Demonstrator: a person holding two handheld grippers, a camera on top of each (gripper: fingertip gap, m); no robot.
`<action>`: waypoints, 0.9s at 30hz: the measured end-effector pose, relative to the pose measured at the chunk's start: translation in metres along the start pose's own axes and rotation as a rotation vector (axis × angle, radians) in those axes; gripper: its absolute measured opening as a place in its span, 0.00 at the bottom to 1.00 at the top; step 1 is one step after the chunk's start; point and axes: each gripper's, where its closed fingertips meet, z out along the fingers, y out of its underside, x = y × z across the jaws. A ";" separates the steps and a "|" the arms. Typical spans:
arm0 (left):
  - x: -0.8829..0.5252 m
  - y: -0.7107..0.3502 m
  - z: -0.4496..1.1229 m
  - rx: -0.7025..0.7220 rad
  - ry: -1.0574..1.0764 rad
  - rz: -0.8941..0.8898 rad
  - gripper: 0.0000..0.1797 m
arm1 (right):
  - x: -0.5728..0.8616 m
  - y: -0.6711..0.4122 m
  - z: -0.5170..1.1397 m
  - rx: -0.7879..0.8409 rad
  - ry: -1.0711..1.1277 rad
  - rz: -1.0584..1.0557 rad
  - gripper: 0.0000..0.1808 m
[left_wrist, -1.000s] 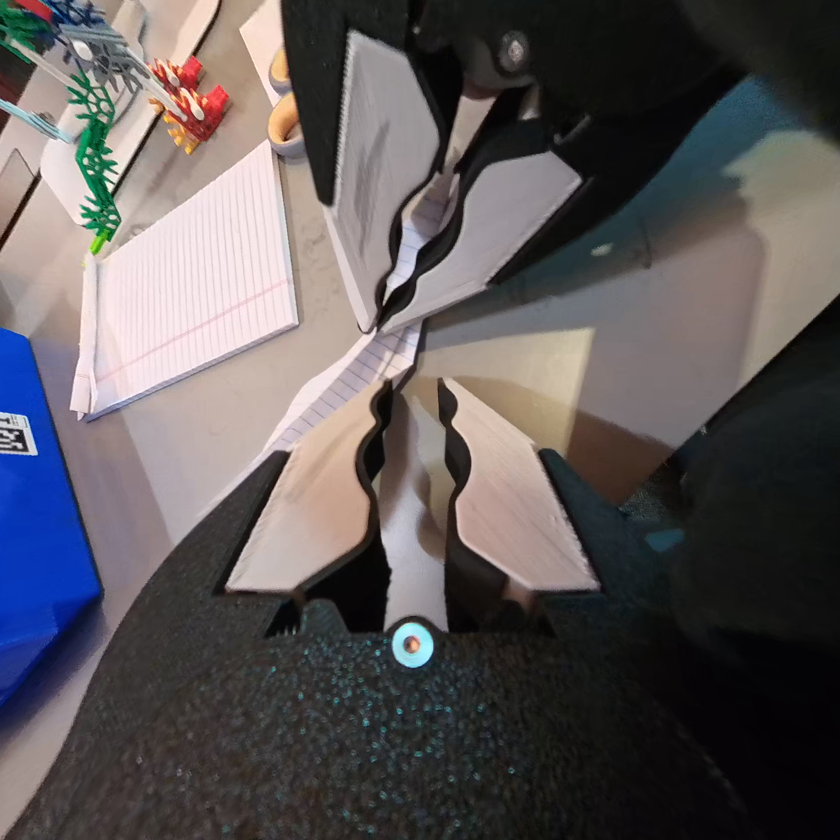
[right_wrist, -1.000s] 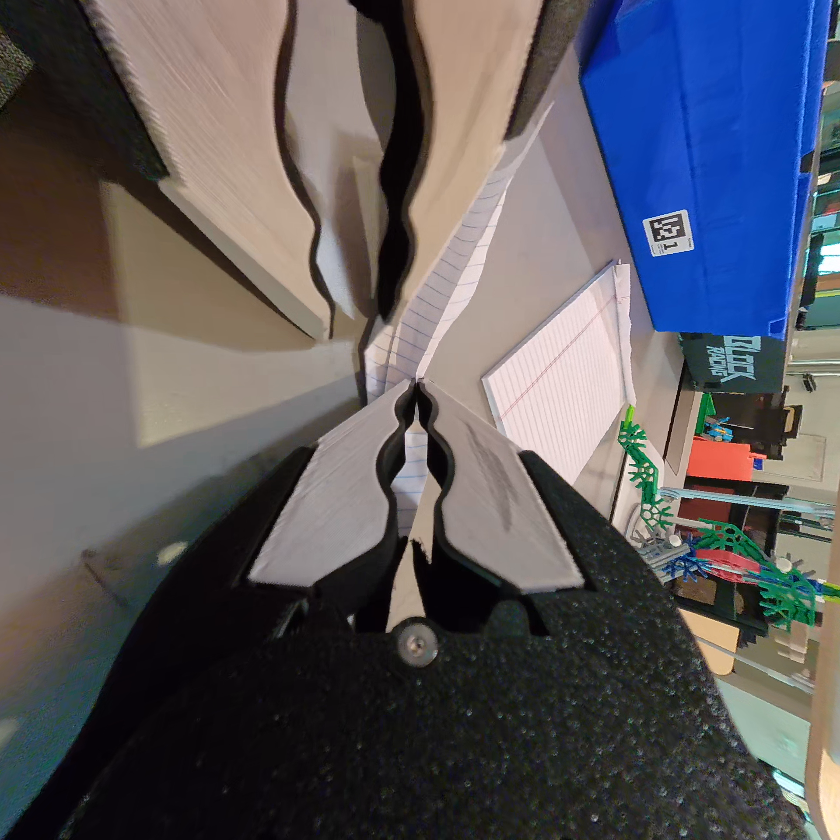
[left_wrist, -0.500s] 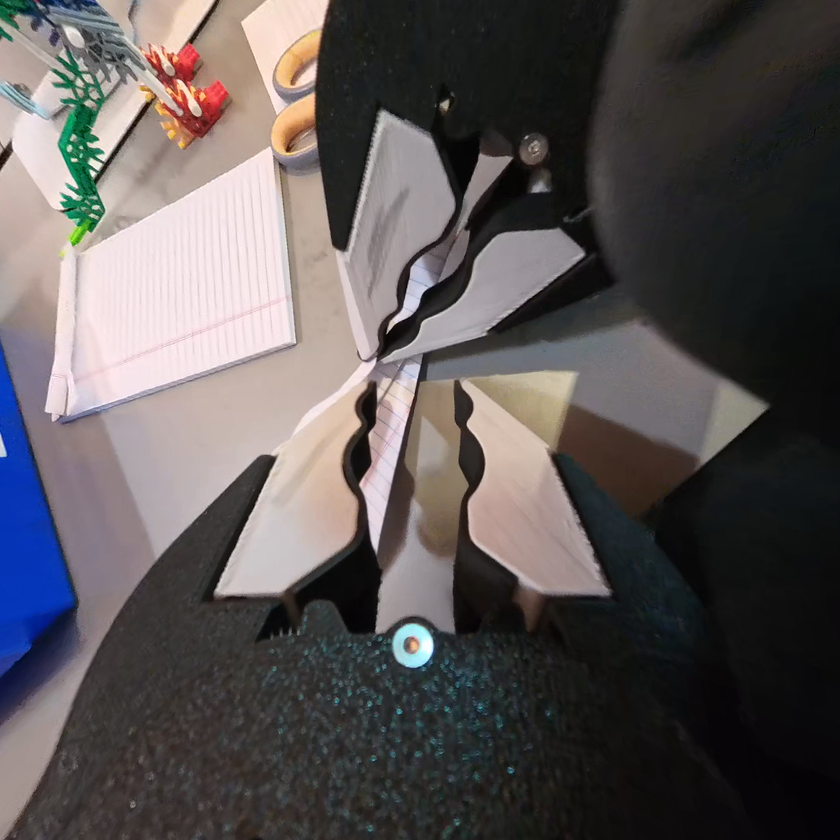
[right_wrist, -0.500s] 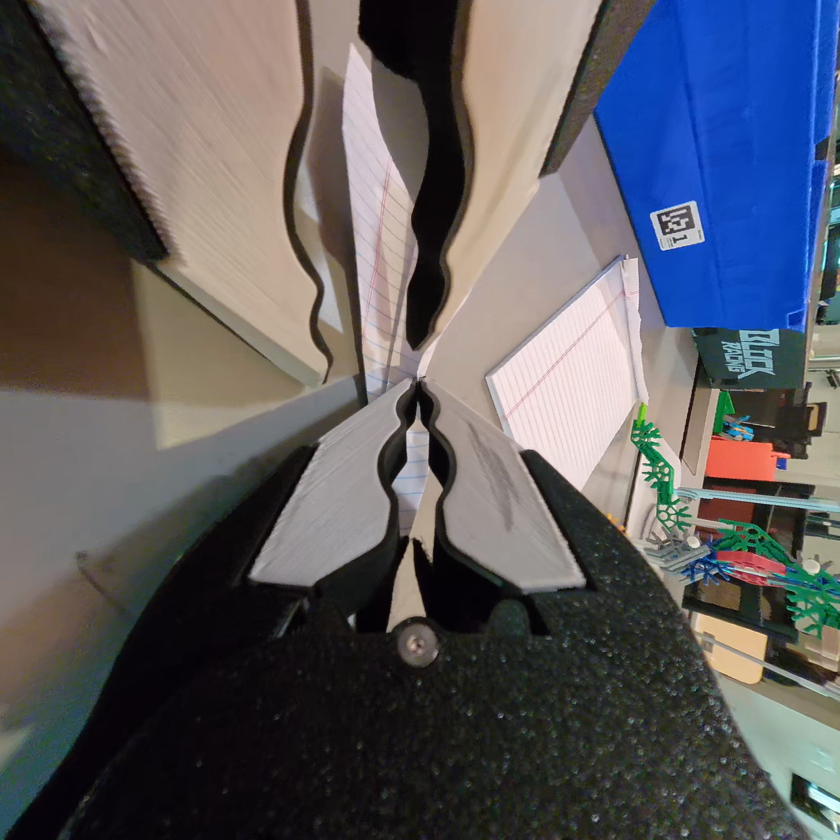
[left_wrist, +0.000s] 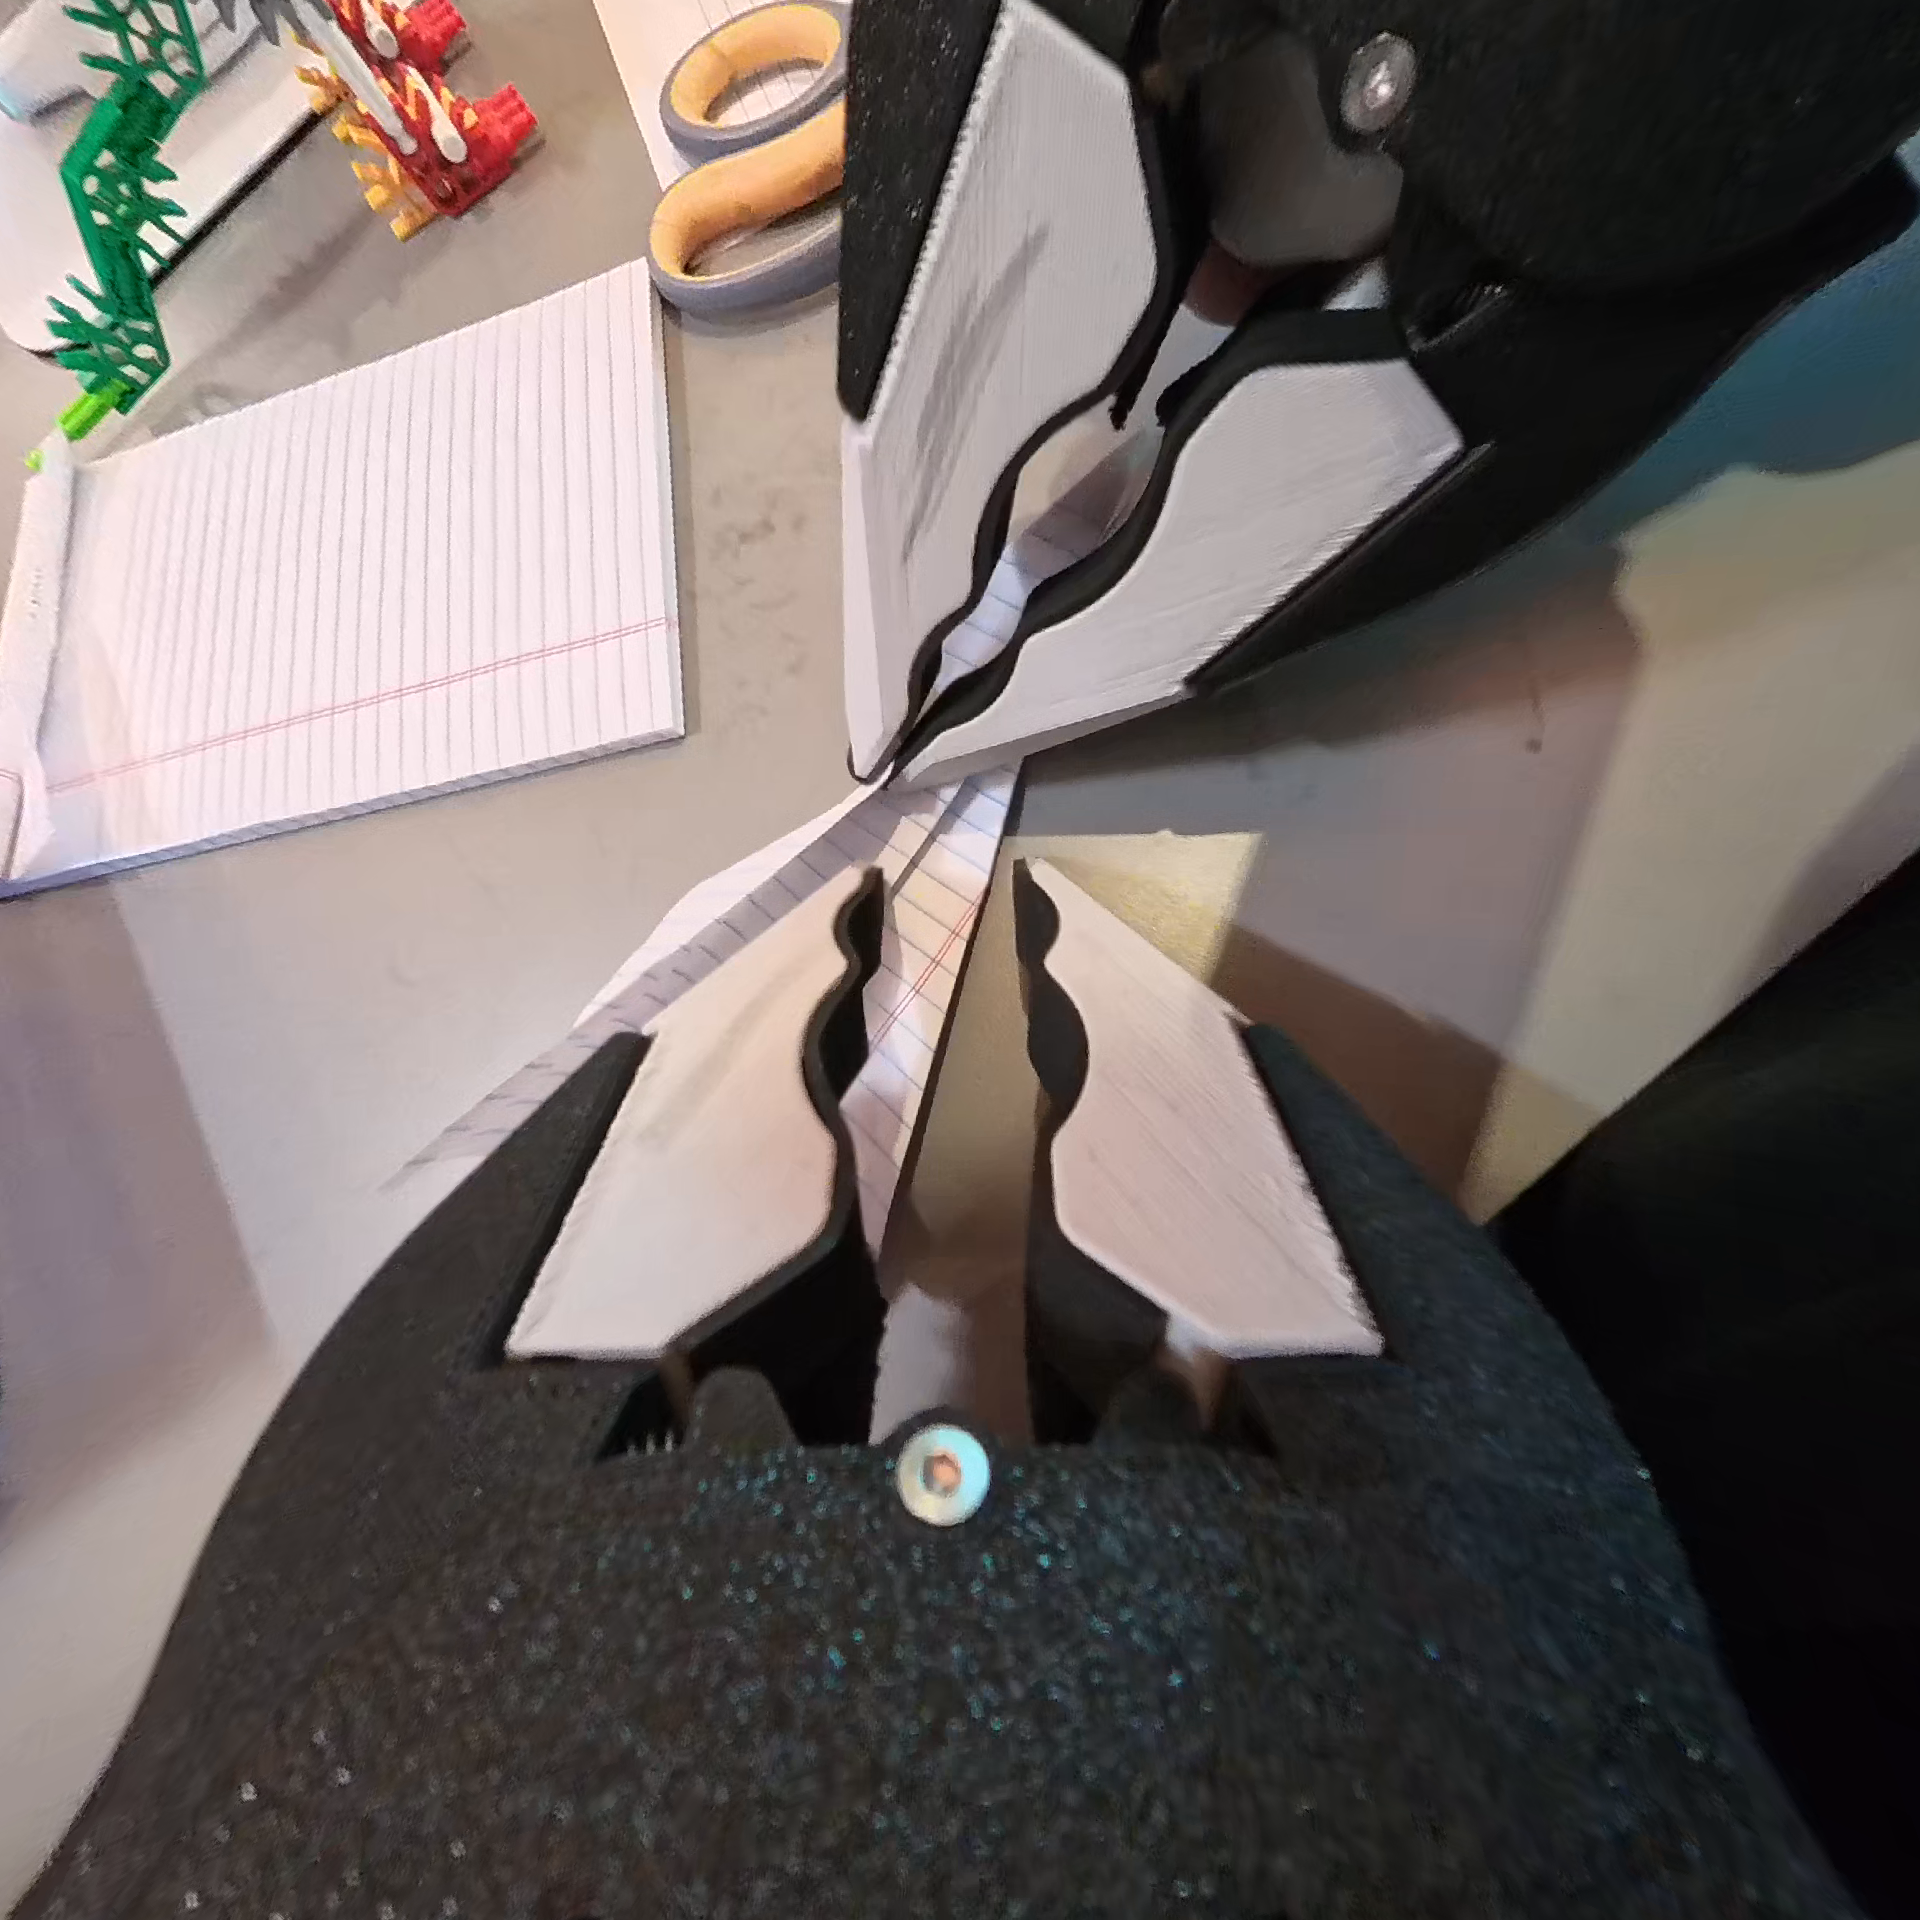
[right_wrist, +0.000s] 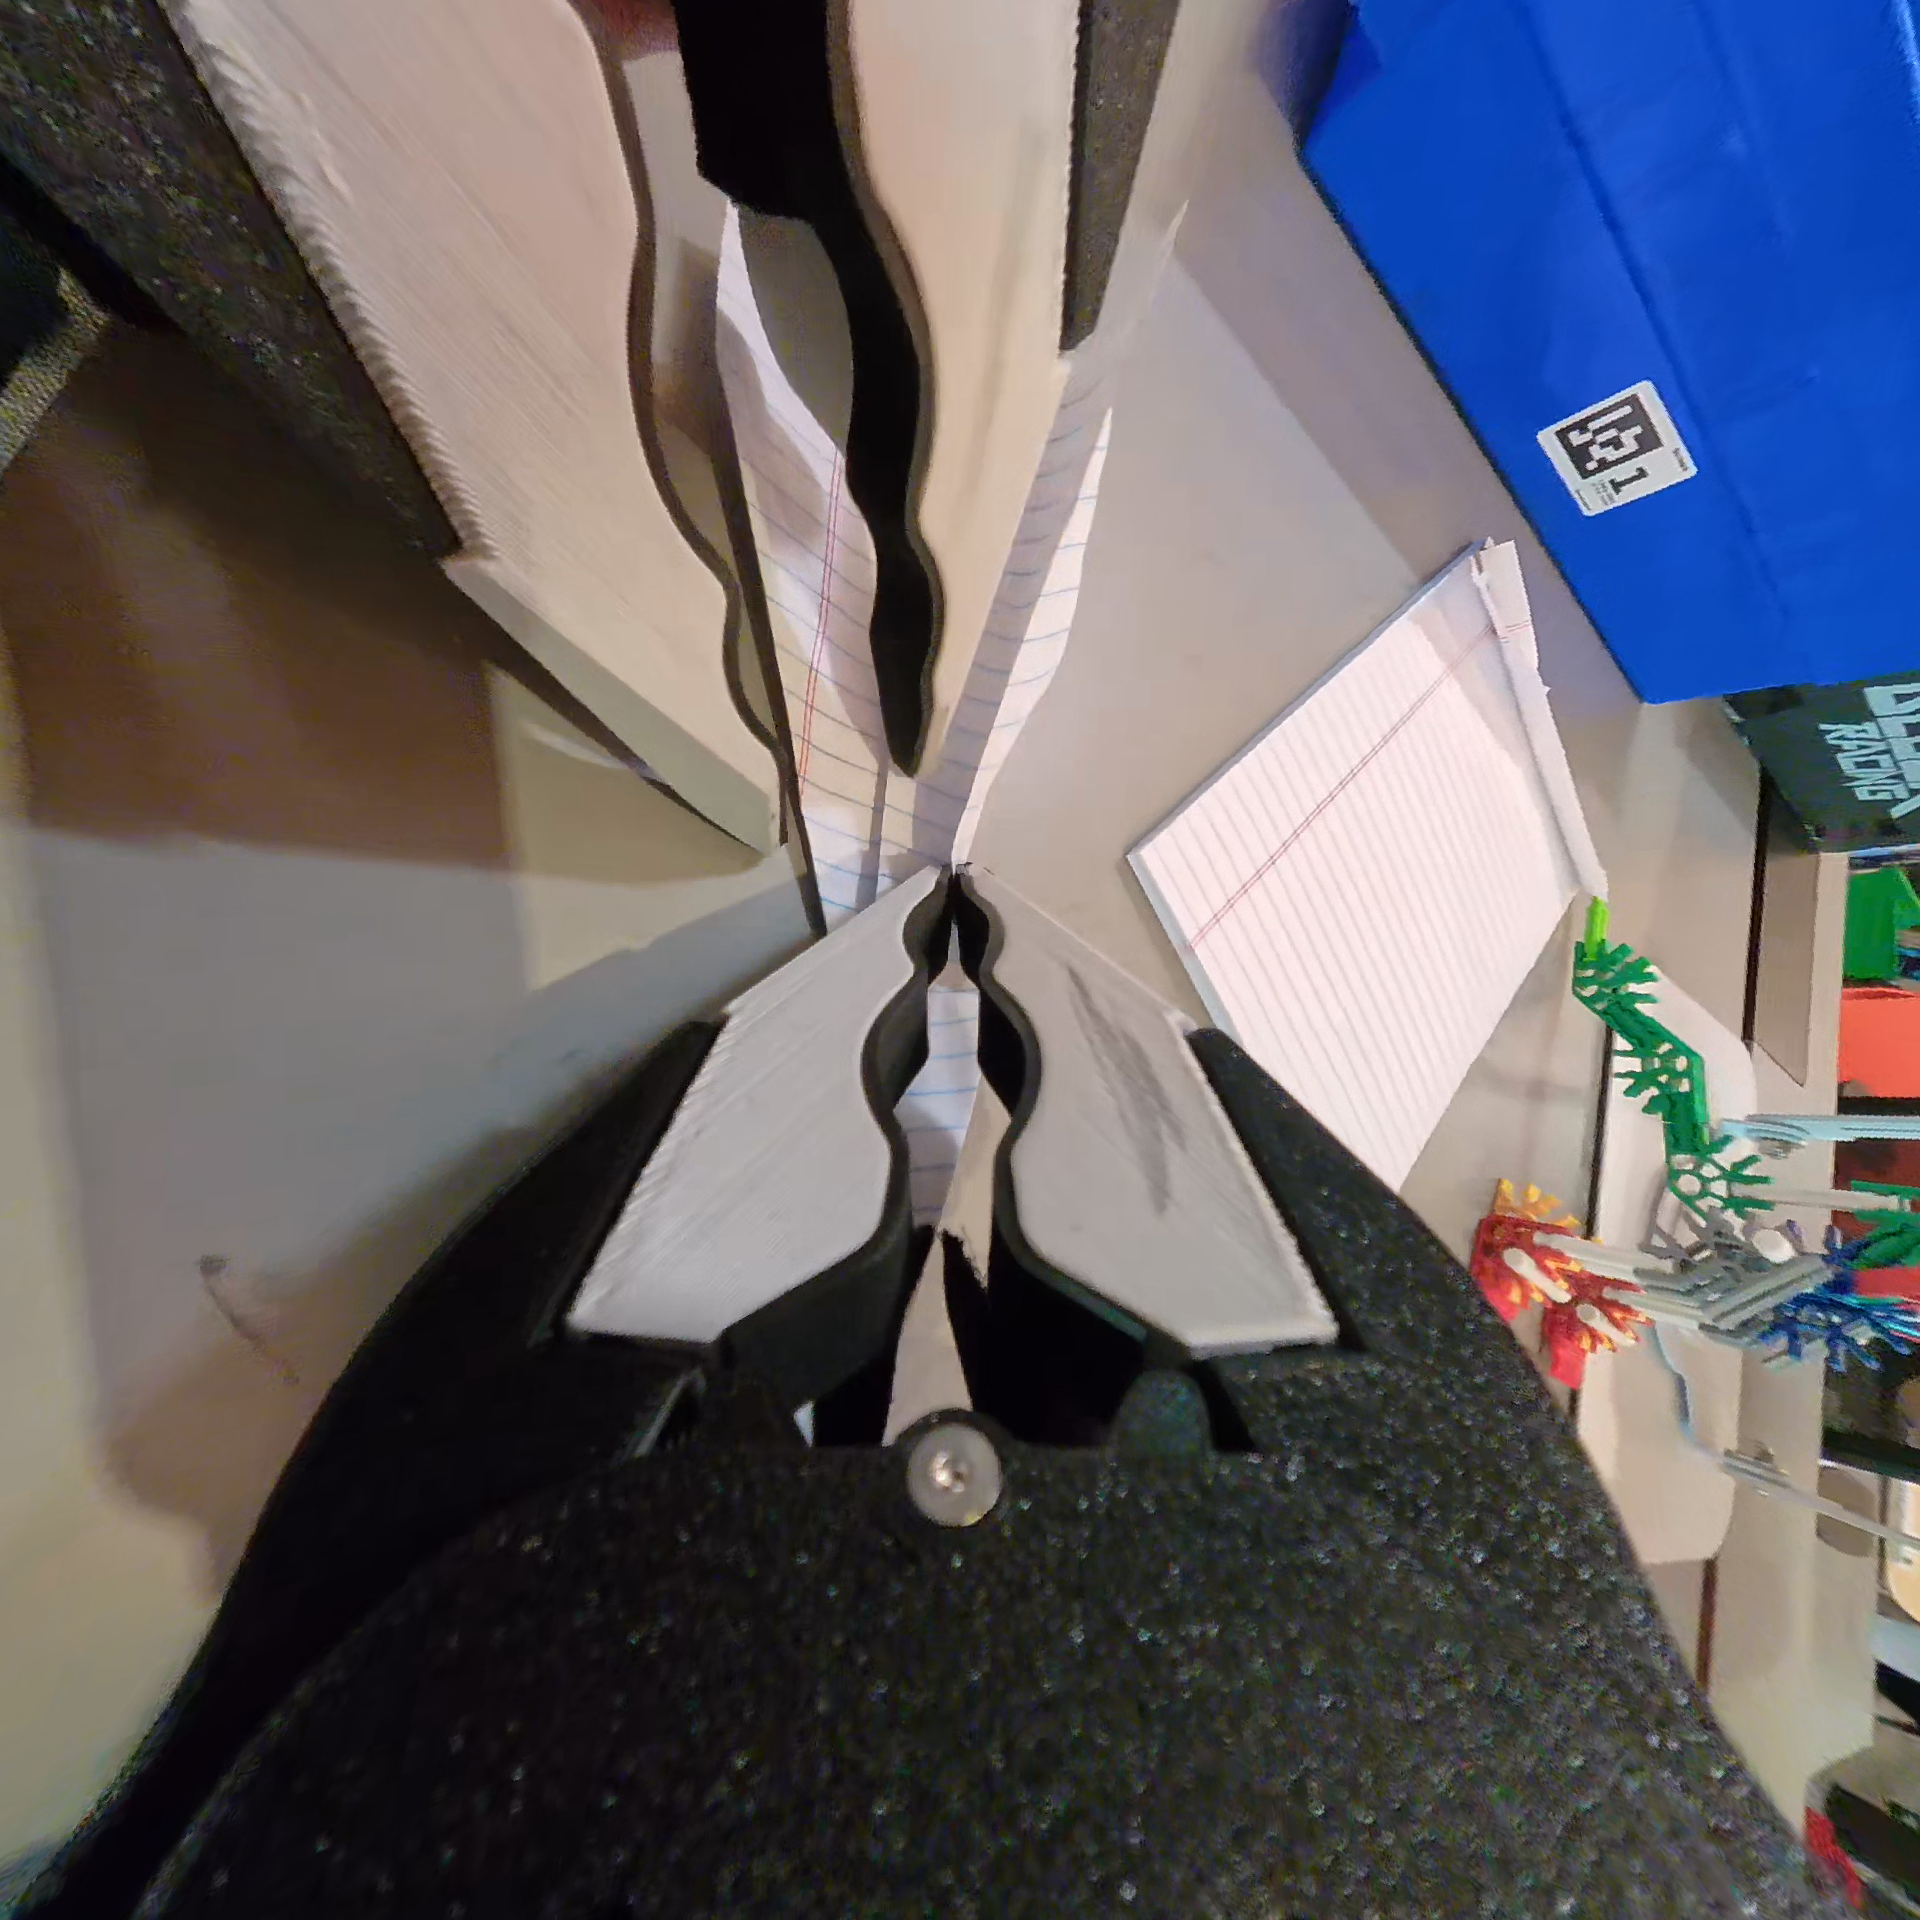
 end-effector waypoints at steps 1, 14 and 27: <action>0.000 0.001 0.000 -0.003 0.011 -0.018 0.13 | 0.000 0.000 0.000 0.002 -0.006 0.000 0.00; -0.002 0.005 0.002 -0.018 0.100 -0.167 0.17 | 0.002 -0.005 -0.006 0.040 -0.125 0.168 0.07; -0.002 0.005 0.001 -0.014 0.099 -0.158 0.17 | 0.006 -0.014 -0.010 0.139 -0.523 0.709 0.00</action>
